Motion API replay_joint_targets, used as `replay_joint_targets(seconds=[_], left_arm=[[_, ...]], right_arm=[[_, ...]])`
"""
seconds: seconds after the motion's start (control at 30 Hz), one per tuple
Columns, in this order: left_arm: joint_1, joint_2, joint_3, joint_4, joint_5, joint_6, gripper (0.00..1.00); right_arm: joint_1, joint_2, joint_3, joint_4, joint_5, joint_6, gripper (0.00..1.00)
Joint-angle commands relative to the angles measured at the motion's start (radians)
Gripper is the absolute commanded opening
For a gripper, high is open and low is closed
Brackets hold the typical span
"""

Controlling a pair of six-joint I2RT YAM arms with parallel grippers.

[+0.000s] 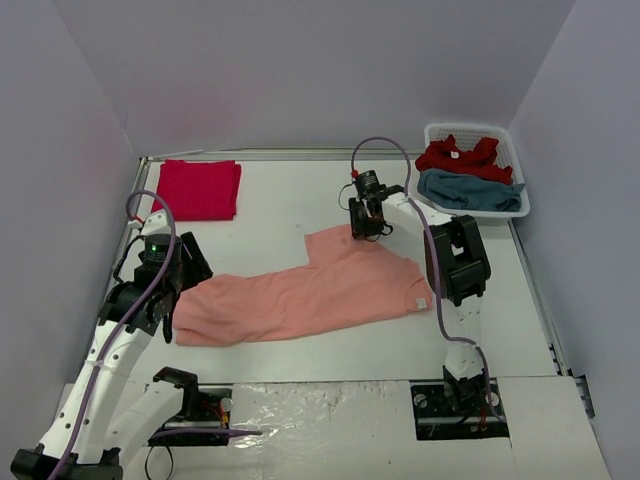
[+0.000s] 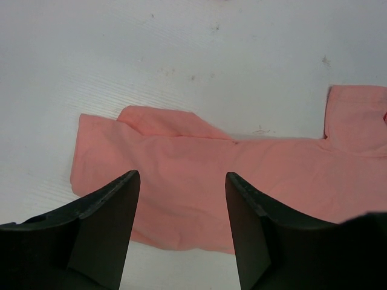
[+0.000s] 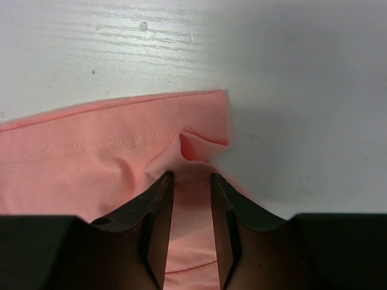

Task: Fold and stack the t-shirts
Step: Flatten out the tshirt

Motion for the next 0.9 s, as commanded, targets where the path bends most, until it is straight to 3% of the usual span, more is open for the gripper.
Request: replay_joint_targets(seconds=[0.0, 0.23, 0.5, 0.67, 0.87], left_arm=[[0.005, -0.001, 0.007, 0.021, 0.0, 0.0, 0.57], [0.005, -0.001, 0.002, 0.024, 0.0, 0.0, 0.57], [0.005, -0.002, 0.003, 0.024, 0.005, 0.0, 0.57], [0.005, -0.004, -0.001, 0.026, 0.008, 0.0, 0.57], [0.005, -0.007, -0.001, 0.027, 0.007, 0.0, 0.57]], right_arm=[[-0.008, 0.01, 0.001, -0.001, -0.021, -0.01, 0.27], [-0.011, 0.005, 0.004, -0.003, -0.046, -0.021, 0.0], [-0.011, -0.073, 0.013, -0.023, 0.005, -0.024, 0.0], [-0.011, -0.073, 0.03, -0.04, 0.028, -0.027, 0.34], [-0.019, -0.021, 0.047, -0.041, 0.019, -0.013, 0.38]])
